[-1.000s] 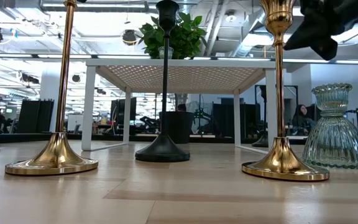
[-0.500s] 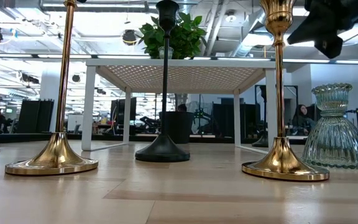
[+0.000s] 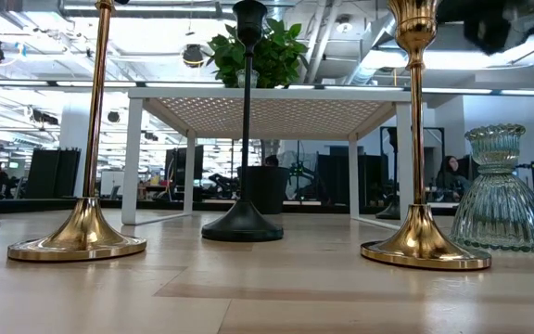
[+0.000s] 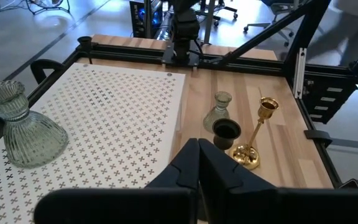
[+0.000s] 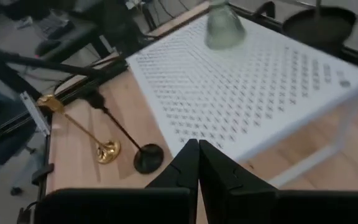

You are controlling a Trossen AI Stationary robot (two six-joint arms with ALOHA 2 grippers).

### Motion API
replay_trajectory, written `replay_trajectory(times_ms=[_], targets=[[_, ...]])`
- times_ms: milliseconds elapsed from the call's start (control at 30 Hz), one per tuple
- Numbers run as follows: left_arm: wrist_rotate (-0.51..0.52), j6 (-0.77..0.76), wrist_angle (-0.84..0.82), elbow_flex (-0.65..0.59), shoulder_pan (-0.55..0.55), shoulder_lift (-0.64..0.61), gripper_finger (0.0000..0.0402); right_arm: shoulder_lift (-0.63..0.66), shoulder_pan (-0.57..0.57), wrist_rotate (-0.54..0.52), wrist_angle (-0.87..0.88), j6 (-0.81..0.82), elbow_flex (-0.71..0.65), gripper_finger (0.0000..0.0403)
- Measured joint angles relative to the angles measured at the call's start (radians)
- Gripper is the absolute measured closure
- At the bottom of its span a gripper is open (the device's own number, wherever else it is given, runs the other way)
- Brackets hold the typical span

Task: Pick & Place candle stick holders
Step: Put the green candle holder on the shelf

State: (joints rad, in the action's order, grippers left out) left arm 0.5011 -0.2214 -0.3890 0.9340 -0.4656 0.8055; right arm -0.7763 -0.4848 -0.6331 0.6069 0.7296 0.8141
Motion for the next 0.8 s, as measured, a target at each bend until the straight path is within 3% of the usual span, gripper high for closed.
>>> replay_trajectory(times_ms=[200,300,633,800], targets=[[0.0,0.0,0.0,0.0,0.0,0.0,0.0399,-0.145,-0.048,0.017,0.289,0.139,0.163,0.0403],[0.0,0.0,0.0,0.0,0.0,0.0,0.0399,-0.207,-0.081,0.093,0.38,0.264,0.211,0.0403],[0.0,0.005,0.0,0.0,0.0,0.0,0.0399,-0.361,-0.151,0.36,0.372,0.528,0.262,0.0403],[0.0,0.008,0.0,0.0,0.0,0.0,0.0399,-0.429,-0.149,0.461,0.351,0.48,0.262,0.0403]])
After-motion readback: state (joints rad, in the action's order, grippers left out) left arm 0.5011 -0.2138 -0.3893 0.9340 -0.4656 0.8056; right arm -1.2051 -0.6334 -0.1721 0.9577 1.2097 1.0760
